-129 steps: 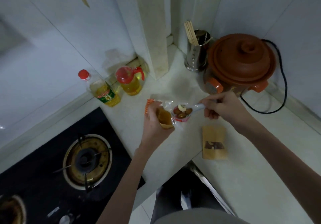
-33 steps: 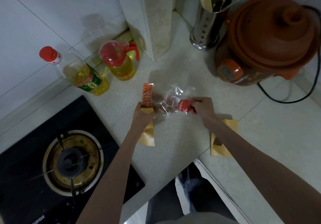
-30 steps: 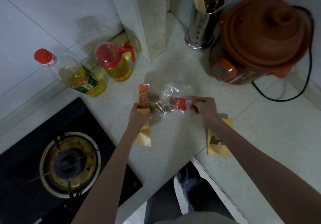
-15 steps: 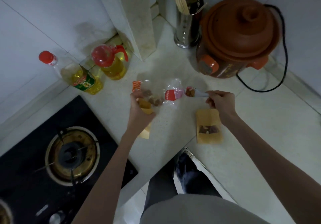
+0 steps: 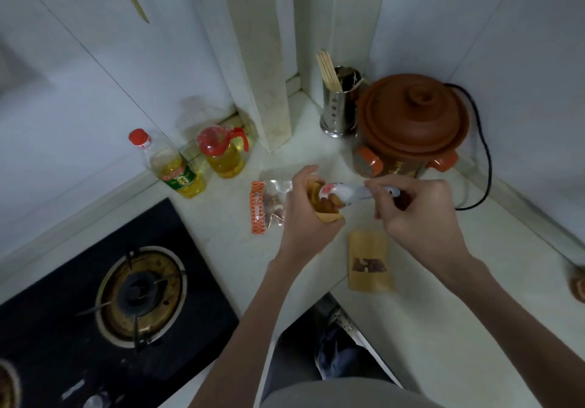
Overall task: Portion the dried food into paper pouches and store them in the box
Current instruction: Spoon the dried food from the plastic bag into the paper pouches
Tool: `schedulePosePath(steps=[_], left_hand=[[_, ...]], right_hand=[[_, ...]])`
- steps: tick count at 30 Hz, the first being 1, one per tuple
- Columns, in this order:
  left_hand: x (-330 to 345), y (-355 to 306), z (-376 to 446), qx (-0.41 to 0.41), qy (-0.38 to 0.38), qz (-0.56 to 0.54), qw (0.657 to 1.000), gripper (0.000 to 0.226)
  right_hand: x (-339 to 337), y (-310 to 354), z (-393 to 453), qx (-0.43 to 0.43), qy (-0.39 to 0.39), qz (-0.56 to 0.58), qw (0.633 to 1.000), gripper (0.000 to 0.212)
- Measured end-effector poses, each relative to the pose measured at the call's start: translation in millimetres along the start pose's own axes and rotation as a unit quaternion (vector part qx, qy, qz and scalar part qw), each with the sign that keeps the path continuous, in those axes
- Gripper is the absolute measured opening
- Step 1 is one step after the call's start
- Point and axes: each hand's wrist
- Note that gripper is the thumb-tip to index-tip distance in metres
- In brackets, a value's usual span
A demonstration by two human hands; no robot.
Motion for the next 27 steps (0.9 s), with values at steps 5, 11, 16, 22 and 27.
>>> schedulePosePath(steps=[5,11,16,22,27], left_hand=[[-0.3,-22.0,0.6,0.01,-0.008,-0.016,1.0,0.101],[3.5,-25.5,-6.1,-0.042,0.001,-0.047,0.998,0.099],[11.0,-19.0,-5.3,-0.095,0.041,-0.072,0.992,0.096],[37.8,-17.6,7.2,-0.173,0.085,-0.13,0.973,0.084],[62.0,-20.2,7.5,-0.201,0.124,-0.13,0.963,0.075]], right_hand=[[-7.3,13.6,-2.9,-0.146,-0.001,-0.081,0.986,0.016],[-16.7,7.8,-0.8,-0.055,-0.069,-0.023,0.996,0.014],[-26.8,-19.5,2.8,0.003,-0.107,-0.03,0.994,0.024],[-13.3,-59.0,-20.8,0.122,-0.038,0.056,0.99,0.024],[-0.3,-77.4,-49.8,0.14,0.064,0.03,0.988,0.011]])
Point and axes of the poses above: each hand's wrist, its own z-axis towards the middle knuckle, its own x-axis out of the palm, y = z × x, and after that the axes turned 11 degrees about -x, right-handed
